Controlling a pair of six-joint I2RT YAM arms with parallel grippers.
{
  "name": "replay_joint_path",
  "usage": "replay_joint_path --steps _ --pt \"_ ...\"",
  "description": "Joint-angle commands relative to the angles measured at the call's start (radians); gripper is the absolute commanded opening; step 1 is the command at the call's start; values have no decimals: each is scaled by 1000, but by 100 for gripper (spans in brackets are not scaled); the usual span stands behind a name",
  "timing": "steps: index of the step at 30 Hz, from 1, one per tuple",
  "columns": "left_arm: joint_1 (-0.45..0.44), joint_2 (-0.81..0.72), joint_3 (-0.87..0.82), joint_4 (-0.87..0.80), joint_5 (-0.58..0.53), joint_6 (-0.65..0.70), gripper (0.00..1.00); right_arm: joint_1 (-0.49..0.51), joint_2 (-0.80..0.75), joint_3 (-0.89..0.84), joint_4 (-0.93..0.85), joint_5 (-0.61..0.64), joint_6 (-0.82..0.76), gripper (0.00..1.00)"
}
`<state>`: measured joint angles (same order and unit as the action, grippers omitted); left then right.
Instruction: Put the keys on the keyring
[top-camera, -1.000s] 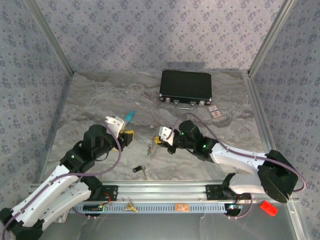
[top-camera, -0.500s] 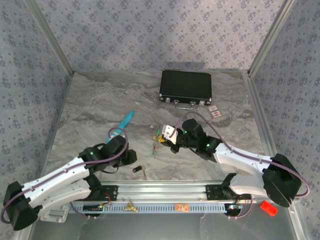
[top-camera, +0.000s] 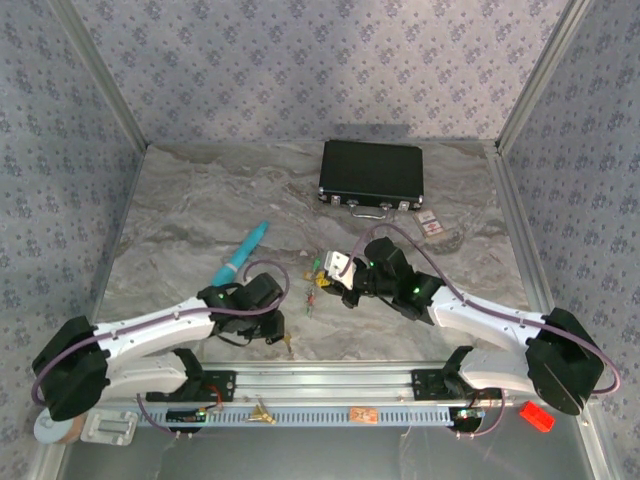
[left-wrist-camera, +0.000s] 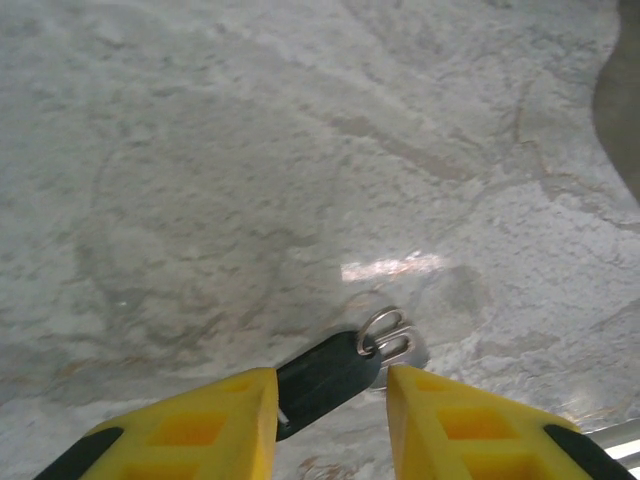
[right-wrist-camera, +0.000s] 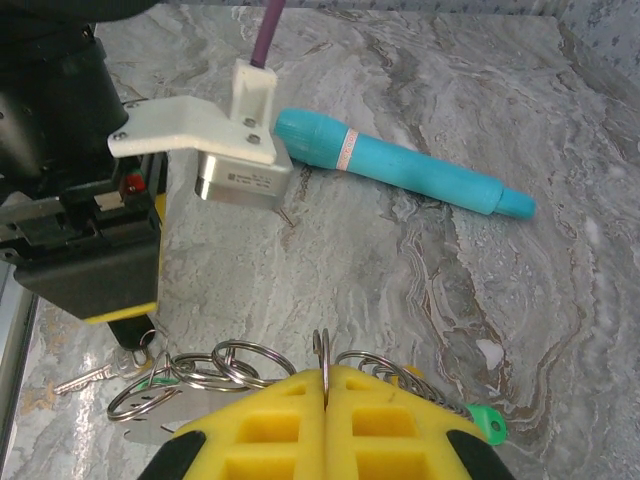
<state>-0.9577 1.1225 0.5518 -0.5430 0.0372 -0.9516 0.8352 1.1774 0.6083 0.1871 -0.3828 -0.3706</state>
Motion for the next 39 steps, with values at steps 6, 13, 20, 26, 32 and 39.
replay_joint_path --steps 6,13,20,26,32,39 --pt "-7 71 31 82 79 74 32 -5 -19 8 -20 -28 7 0" --pt "-7 101 31 105 92 75 31 -4 -19 8 -20 -33 8 0" --pt "-7 118 35 92 82 73 33 -6 -19 8 -20 -37 8 0" --pt "-7 132 43 76 70 72 35 -6 -19 8 -20 -37 8 0" --pt "-7 152 50 68 70 79 31 -5 -19 8 -18 -41 8 0" --pt "-7 168 55 52 59 80 31 -6 -19 6 -19 -45 9 0"
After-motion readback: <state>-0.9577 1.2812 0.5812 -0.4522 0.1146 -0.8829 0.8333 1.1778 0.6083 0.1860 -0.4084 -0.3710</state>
